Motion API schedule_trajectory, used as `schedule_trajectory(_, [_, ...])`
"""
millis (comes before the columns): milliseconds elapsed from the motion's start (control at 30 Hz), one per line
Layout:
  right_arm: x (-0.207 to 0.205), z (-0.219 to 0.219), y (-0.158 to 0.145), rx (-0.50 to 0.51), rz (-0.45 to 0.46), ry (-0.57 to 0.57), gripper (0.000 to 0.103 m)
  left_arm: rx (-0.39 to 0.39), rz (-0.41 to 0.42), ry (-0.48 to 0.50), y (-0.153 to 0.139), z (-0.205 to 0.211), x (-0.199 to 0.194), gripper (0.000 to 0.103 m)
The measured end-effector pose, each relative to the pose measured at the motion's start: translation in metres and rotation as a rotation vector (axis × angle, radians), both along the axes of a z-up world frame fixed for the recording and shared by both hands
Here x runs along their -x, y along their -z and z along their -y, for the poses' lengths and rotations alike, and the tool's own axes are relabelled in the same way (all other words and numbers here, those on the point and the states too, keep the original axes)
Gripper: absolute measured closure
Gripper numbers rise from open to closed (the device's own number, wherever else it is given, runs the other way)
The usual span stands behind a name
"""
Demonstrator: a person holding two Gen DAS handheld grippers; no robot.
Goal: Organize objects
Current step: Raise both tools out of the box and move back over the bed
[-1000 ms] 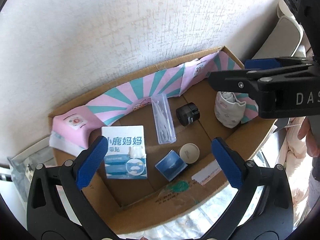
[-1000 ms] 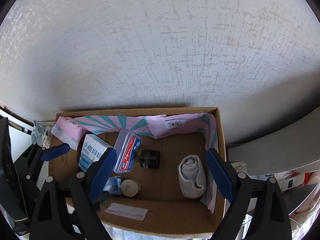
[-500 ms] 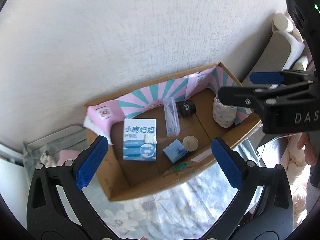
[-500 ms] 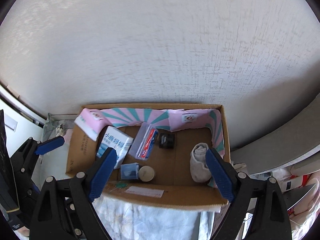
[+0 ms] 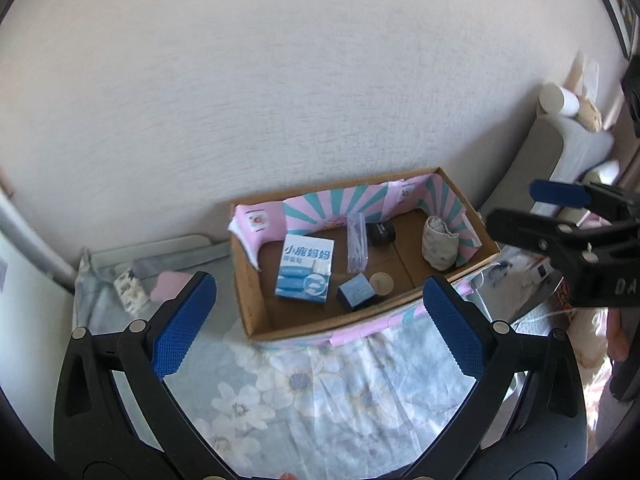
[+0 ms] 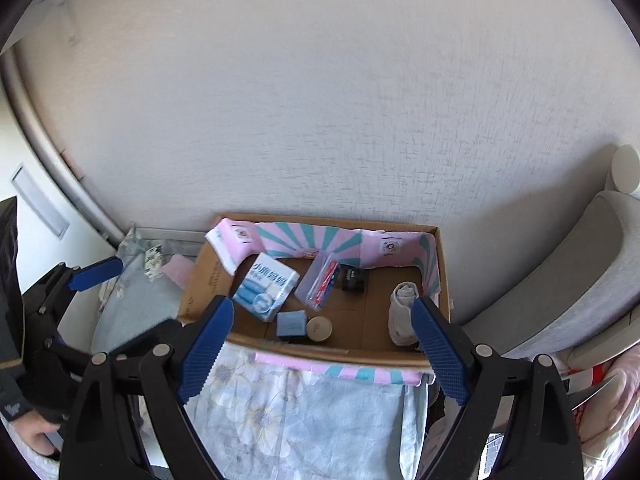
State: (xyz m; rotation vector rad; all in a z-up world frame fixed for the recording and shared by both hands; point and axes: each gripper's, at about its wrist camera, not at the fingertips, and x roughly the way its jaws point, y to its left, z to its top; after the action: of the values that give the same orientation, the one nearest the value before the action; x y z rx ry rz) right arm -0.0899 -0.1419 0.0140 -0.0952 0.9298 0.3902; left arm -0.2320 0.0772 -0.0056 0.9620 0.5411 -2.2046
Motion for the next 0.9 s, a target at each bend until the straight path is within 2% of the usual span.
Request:
schedule_trajectory(167, [0.032, 0.001, -0.002, -0.028, 0.034, -0.025, 0.015, -0.025, -0.062, -0.042, -0.003, -0.017, -0.028, 0.0])
schedule_trajectory(333, [0.06, 0.004, 0.001, -0.055, 0.055, -0.024, 0.014, 0.001, -0.054, -0.091, -0.002, -0.038, -0.049, 0.0])
schedule_trajectory(533, [0.088, 0.007, 0.004, -0.058, 0.108, 0.01, 0.014, -0.011, -0.076, -0.151, 0.005, -0.053, -0.079, 0.0])
schedule_trajectory(733, [0.107, 0.003, 0.008, -0.062, 0.136, 0.044, 0.014, -0.008, -0.102, -0.18, 0.014, -0.056, -0.11, 0.0])
schedule_trajectory(900, [0.118, -0.007, 0.014, -0.056, 0.15, 0.083, 0.014, -0.011, -0.119, -0.164, 0.02, -0.045, -0.13, 0.0])
